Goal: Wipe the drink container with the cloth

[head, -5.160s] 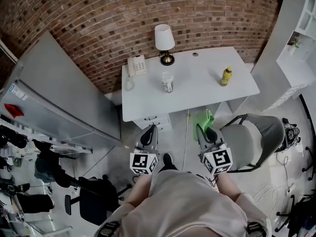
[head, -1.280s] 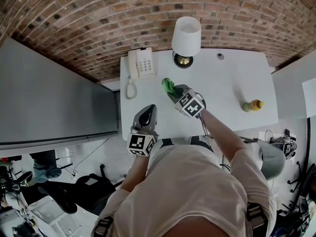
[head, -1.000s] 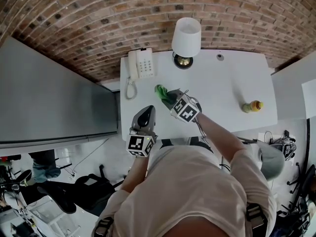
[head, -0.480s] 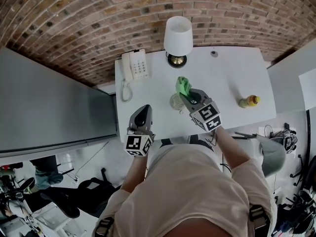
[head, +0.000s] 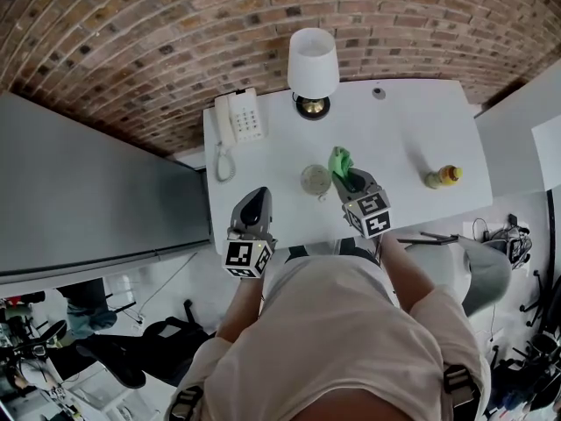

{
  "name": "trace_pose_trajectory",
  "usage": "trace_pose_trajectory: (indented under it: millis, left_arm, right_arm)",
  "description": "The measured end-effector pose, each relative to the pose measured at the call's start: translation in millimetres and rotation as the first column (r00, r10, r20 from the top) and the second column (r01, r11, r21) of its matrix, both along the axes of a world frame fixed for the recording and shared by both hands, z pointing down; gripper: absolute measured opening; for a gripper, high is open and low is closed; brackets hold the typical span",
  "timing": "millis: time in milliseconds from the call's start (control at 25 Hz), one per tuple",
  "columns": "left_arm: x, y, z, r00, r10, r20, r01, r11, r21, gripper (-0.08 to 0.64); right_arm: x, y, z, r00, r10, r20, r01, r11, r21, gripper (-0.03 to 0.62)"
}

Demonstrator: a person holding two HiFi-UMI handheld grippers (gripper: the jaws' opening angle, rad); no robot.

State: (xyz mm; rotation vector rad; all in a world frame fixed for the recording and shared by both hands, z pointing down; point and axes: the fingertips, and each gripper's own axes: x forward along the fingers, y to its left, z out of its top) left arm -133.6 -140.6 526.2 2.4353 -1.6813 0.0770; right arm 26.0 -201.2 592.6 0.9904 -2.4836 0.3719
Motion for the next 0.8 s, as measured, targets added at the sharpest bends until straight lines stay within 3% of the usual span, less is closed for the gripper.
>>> trace_pose_trajectory:
  millis: [280, 800]
  left_arm:
    - [-1, 2, 2, 1.000, -0.002, -0.002, 0.002, 1.000, -0.007, 0.009]
    - [-5, 2, 2, 1.000, 0.004, -0.009, -0.004, 1.000, -0.003, 0.009]
  right_arm:
    - [-4, -2, 23, 0.999, 0.033, 0.007, -0.032, 0.995, -0.097, 0.043]
    - [-27, 9, 2, 1.000, 0.010, 0.026, -0.005, 0.987, -0.159, 0.043]
